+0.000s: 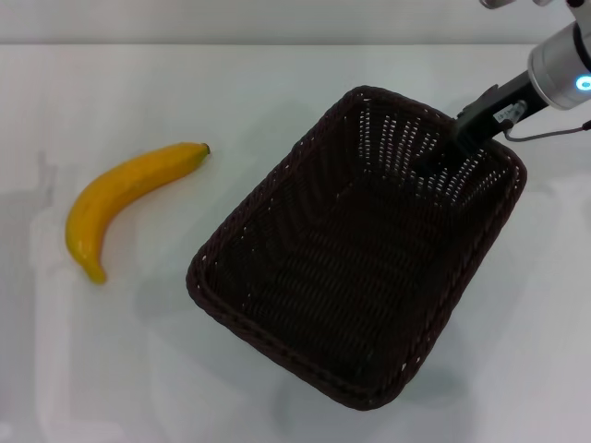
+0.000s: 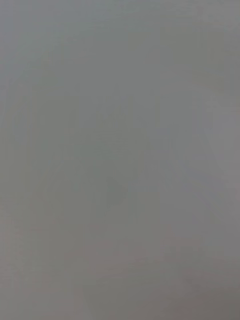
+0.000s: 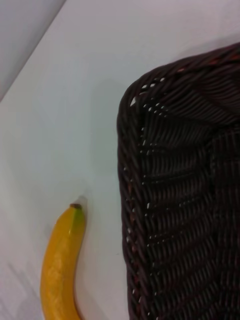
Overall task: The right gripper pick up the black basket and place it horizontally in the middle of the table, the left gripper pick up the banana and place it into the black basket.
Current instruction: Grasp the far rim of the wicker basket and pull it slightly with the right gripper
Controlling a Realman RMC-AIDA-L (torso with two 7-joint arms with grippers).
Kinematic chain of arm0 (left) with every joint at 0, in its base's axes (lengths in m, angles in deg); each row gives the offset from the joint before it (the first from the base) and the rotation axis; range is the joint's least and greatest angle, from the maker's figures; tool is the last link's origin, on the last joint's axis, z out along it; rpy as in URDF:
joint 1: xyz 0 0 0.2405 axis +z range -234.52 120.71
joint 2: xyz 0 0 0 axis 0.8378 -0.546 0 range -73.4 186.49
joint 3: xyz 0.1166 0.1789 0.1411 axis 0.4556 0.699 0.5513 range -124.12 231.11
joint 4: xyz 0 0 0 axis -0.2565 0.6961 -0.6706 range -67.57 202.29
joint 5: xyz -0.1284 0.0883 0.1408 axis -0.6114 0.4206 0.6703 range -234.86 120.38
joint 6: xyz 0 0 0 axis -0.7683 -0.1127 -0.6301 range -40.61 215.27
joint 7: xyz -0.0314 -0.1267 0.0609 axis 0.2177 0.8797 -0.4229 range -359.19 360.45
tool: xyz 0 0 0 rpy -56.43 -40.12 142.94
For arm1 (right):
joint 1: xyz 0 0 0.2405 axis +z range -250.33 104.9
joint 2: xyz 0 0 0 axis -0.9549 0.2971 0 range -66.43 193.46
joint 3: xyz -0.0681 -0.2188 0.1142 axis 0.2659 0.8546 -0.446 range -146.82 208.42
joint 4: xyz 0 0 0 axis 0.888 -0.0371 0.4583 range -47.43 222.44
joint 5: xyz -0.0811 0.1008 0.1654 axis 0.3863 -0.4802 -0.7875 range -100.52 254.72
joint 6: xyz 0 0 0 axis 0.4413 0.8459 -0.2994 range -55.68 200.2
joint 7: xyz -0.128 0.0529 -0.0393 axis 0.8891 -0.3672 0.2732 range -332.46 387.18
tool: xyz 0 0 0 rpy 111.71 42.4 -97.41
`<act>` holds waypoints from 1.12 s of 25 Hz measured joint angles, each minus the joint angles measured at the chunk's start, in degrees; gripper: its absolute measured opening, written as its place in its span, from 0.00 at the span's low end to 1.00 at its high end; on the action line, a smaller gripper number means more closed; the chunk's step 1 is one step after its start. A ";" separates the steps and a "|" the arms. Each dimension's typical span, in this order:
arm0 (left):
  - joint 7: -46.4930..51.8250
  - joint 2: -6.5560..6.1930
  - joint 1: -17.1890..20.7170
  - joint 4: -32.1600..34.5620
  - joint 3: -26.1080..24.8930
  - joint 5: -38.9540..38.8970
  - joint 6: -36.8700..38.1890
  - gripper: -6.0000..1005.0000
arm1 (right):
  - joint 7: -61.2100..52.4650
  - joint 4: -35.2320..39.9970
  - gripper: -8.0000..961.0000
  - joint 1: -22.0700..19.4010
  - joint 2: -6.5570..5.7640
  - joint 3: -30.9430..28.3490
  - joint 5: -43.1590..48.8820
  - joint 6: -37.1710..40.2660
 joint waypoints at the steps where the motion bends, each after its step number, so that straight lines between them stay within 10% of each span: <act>1: 0.00 0.02 0.05 0.00 0.00 -0.02 0.00 0.87 | -0.25 -0.14 0.83 0.28 0.00 0.21 0.19 -0.02; 20: 0.00 0.07 0.43 -0.08 0.08 0.08 0.52 0.87 | -5.24 -2.94 0.83 4.61 0.33 3.28 6.53 -1.28; 28: 0.97 0.03 0.48 -0.08 0.09 0.13 0.57 0.87 | -6.93 -2.58 0.61 4.60 0.18 3.34 6.92 -1.52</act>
